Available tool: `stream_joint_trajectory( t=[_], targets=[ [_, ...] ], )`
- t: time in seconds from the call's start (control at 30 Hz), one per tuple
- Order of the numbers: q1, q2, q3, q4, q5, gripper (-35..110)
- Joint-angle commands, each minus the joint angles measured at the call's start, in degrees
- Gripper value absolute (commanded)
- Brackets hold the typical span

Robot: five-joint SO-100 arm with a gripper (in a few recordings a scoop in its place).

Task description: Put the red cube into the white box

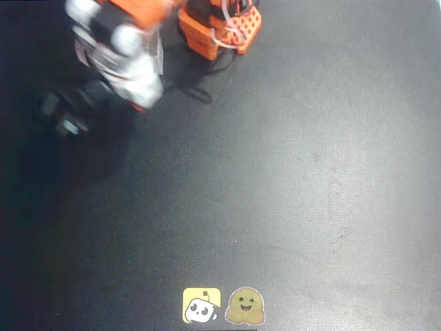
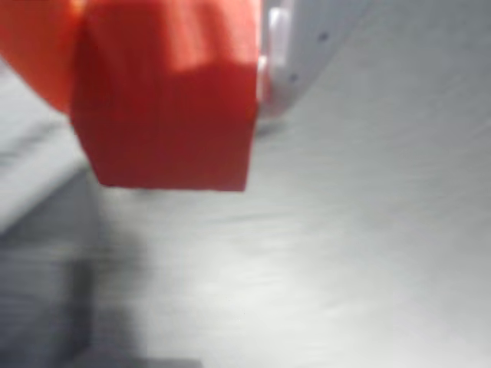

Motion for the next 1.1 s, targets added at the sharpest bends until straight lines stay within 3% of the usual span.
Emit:
stream_joint_trajectory(
  t=[0.0, 0.57, 1.07],
  targets=[
    [5.7, 2.4, 1.4, 5.0, -3.2, 0],
    [22.5, 10.9, 10.4, 5.0, -16.2, 0],
    [28.2, 17.1, 15.4, 5.1, -21.1, 0]
  ],
)
